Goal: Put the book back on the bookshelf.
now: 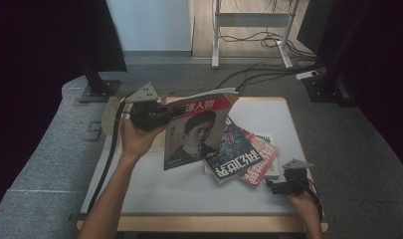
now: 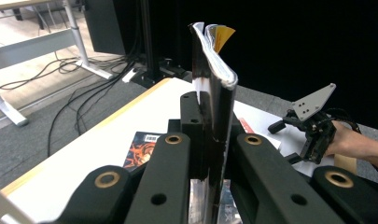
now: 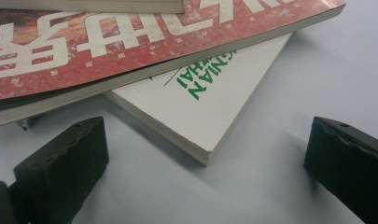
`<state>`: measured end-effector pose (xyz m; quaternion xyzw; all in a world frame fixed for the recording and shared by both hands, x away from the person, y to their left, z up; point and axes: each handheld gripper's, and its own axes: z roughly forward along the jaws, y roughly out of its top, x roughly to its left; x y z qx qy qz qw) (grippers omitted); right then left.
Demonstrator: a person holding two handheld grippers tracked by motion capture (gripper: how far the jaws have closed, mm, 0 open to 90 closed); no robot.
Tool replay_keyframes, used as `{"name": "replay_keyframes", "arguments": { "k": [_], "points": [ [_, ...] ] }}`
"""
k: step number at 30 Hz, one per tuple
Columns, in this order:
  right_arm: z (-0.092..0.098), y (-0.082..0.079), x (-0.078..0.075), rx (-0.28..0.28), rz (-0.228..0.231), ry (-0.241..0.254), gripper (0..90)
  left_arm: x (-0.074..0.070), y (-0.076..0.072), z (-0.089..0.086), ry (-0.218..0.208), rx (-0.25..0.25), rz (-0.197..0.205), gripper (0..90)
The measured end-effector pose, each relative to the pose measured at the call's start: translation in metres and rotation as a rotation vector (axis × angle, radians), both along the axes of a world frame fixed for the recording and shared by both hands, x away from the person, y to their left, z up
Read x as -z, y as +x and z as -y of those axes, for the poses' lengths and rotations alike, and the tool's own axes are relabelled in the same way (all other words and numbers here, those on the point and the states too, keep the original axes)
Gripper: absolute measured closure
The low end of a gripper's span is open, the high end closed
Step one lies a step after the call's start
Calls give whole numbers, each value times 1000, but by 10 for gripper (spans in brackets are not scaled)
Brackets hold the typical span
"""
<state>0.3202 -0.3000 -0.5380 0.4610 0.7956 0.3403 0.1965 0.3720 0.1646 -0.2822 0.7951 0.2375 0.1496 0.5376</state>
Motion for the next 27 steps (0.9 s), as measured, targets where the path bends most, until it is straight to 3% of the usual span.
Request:
{"name": "replay_keyframes", "arguments": {
  "k": [27],
  "points": [
    [0,0,0,2,1,2,0,5,-14,-88,-22,-177,-12,868]
  ]
}}
